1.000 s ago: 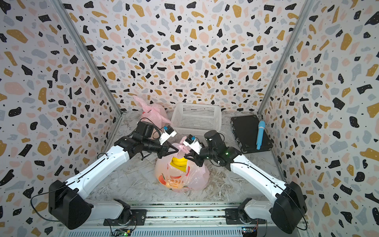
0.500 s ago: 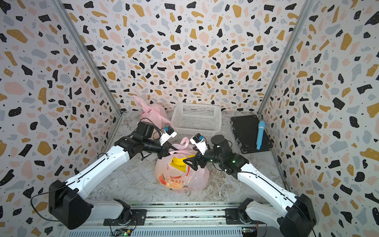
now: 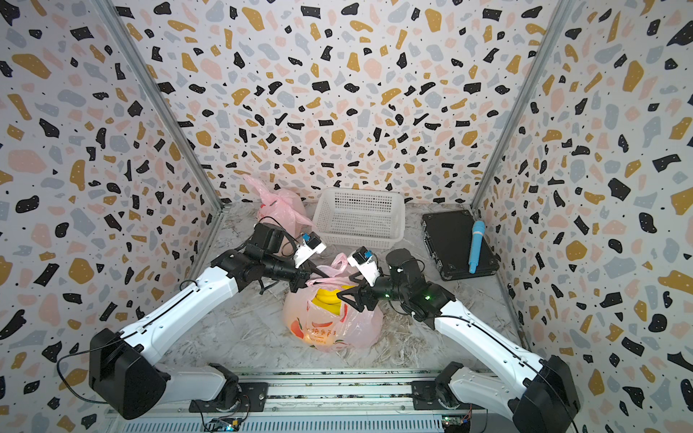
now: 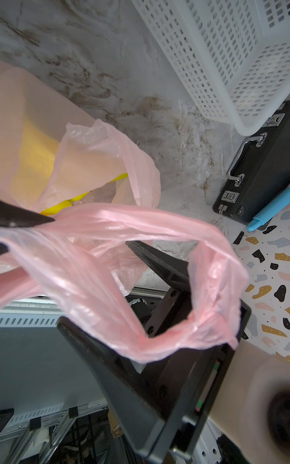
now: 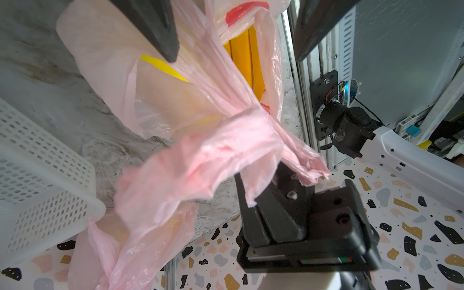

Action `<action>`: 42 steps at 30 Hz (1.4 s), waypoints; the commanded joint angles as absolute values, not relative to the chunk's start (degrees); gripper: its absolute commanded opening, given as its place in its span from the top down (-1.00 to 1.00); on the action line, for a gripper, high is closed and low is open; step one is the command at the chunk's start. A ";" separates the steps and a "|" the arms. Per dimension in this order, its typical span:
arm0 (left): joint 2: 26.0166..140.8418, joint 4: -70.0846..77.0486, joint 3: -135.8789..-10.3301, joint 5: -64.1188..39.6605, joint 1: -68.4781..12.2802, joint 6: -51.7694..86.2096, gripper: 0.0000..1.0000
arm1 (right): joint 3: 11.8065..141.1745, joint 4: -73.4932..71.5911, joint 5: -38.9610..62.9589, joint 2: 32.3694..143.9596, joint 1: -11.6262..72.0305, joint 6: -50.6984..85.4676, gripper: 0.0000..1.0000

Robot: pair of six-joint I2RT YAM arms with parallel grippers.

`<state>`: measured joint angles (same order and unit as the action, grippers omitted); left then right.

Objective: Place the banana into a plastic bag & tie a knot
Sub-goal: Cross the plastic bag at the center of the board.

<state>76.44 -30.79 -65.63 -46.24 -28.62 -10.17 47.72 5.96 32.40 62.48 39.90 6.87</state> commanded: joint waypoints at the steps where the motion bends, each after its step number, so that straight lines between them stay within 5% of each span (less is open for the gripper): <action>1: 74.80 -28.57 -65.13 -47.99 -28.83 -11.88 1.00 | 47.66 4.51 33.52 62.75 40.08 7.48 -0.42; 10: 75.24 -28.57 -65.05 -47.46 -28.83 -11.89 1.00 | 42.76 -0.46 19.61 59.73 44.76 1.98 -0.68; 23: 74.89 -28.26 -64.78 -46.93 -28.83 -11.66 1.00 | 39.03 -8.09 -0.09 61.01 52.36 -9.64 -0.64; 34: 74.53 -27.82 -64.42 -46.08 -28.83 -11.43 1.00 | 40.33 -8.46 0.83 63.81 52.90 -9.76 0.31; 38: 74.20 -27.36 -64.10 -45.64 -28.83 -11.26 1.00 | 40.33 -7.85 2.25 62.59 52.87 -9.16 0.99; 42: 73.70 -26.59 -63.24 -44.76 -28.83 -11.27 1.00 | 39.09 -8.47 4.67 59.16 52.73 -7.56 1.00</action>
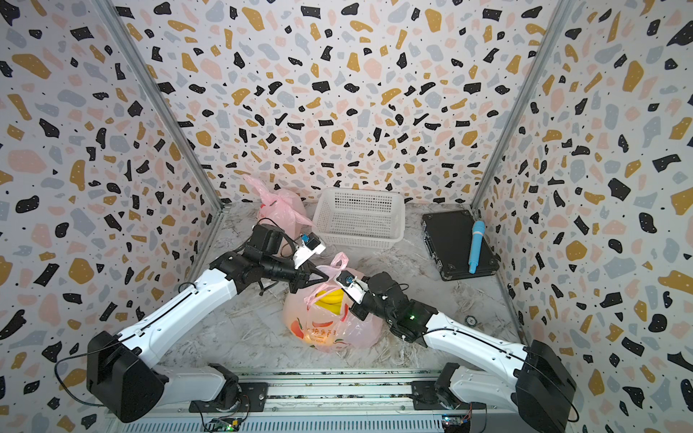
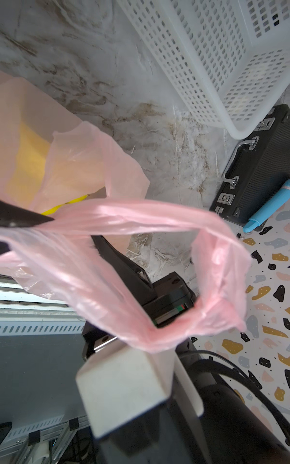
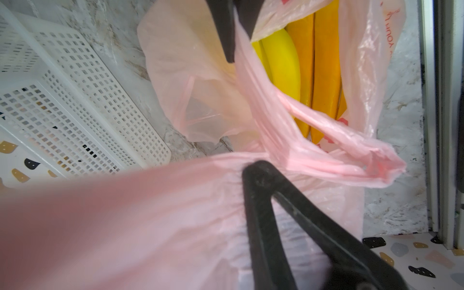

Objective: Place the banana into a plastic bag & tie a knot
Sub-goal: Cross the plastic bag at the center of the board.

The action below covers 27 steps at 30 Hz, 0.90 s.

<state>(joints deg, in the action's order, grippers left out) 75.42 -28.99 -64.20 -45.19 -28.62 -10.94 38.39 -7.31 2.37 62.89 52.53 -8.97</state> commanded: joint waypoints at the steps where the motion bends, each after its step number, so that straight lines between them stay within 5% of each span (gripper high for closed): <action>1: 73.68 -26.35 -63.04 -44.46 -28.83 -11.25 1.00 | 38.62 -8.52 5.74 58.35 52.61 -7.03 1.00; 7: 73.08 -25.18 -62.07 -42.37 -28.83 -12.08 0.98 | 36.59 -9.43 15.67 55.41 48.30 0.85 1.00; 20: 71.11 -19.23 -56.73 -43.95 -28.83 -11.19 -0.08 | 42.08 -5.59 34.21 61.28 40.35 13.85 1.00; 25: 69.41 -17.43 -55.13 -43.77 -28.83 -10.35 -0.32 | 44.32 -2.75 35.30 62.74 39.82 15.86 1.00; 27: 68.74 -16.58 -54.58 -43.82 -28.83 -9.79 -0.34 | 46.31 1.13 34.94 63.49 39.81 14.35 0.59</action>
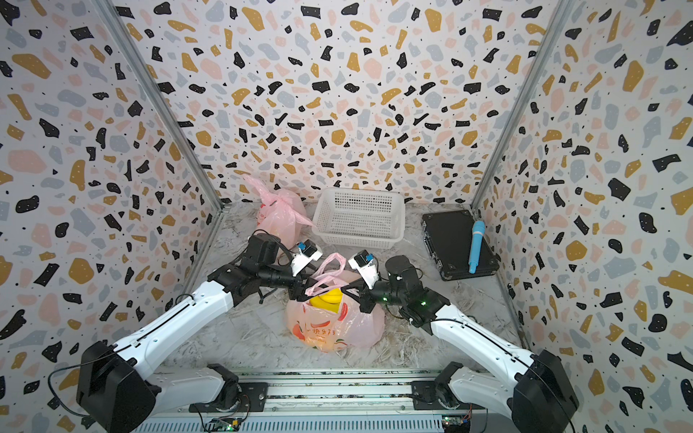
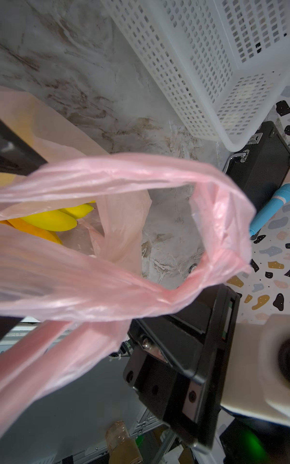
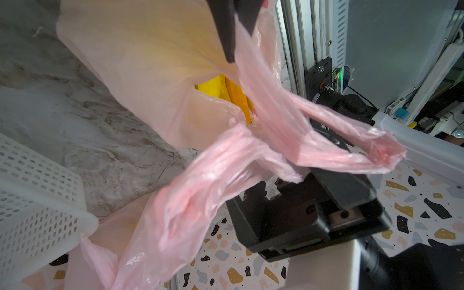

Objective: Place the banana into a plastic bag & tie a knot
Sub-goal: Cross the plastic bag at the center of the board.

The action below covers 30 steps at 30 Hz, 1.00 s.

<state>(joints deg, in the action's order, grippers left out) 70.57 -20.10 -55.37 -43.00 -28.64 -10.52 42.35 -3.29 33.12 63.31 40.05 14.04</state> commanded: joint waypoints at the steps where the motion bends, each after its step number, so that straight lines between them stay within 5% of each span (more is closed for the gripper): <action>1: 68.56 -16.47 -54.58 -43.92 -28.83 -9.66 -0.34 | 46.80 1.91 34.41 63.54 39.81 13.57 0.39; 3: 68.48 -16.44 -54.89 -44.36 -28.83 -9.44 -0.35 | 47.33 5.40 31.50 63.00 39.81 11.81 -0.18; 9: 68.88 -16.42 -55.02 -44.22 -28.83 -9.24 -0.34 | 47.39 7.52 26.52 59.78 39.81 4.83 -0.98; 30: 69.25 -16.97 -55.60 -44.21 -28.83 -9.37 -0.31 | 38.81 -6.84 5.92 53.30 52.75 -19.20 -0.90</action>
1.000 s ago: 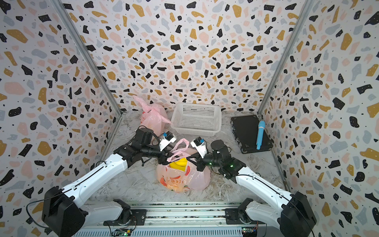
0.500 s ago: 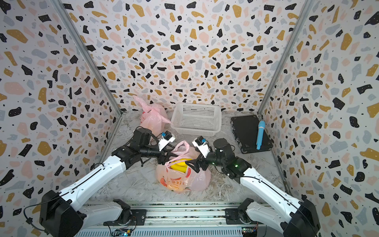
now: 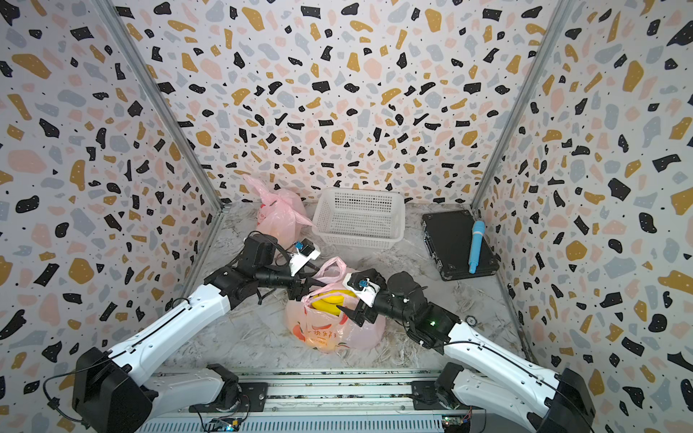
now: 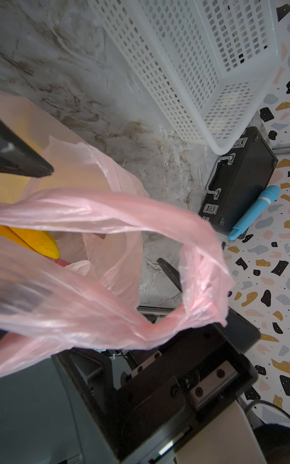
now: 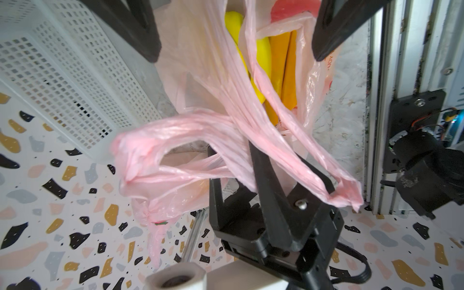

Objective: Place the banana into a plastic bag & tie a knot
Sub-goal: Cross the plastic bag at the center of the board.

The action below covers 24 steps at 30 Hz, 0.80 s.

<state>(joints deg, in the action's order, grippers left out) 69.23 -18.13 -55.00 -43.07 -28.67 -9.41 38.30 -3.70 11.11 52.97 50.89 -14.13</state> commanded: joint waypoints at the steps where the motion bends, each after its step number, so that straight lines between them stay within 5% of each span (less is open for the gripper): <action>1: 69.26 -17.01 -55.55 -44.21 -28.83 -9.33 -0.31 | 38.98 -7.03 4.60 53.77 53.64 -20.48 -0.88; 10: 69.17 -17.10 -55.55 -44.24 -28.83 -9.32 -0.31 | 39.96 -7.12 -6.84 57.31 62.66 -28.80 -0.42; 13: 69.04 -17.07 -55.55 -44.21 -28.83 -9.32 -0.30 | 40.83 -6.99 -9.74 58.85 64.22 -30.61 -0.07; 17: 68.63 -17.10 -55.21 -44.16 -28.83 -9.45 -0.30 | 42.69 -4.42 -9.87 60.04 64.43 -27.80 0.92; 18: 68.52 -17.11 -55.07 -44.12 -28.83 -9.41 -0.31 | 43.11 -3.70 -9.51 59.79 64.42 -26.07 1.00; 24: 68.00 -16.92 -54.45 -44.34 -28.83 -9.73 -0.31 | 44.93 4.06 2.47 56.78 59.66 -14.02 1.00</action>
<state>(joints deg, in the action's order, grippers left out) 69.21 -18.13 -55.00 -43.07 -28.67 -9.43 42.35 -0.84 -3.53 59.51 61.63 -21.54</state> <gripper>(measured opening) 0.657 0.043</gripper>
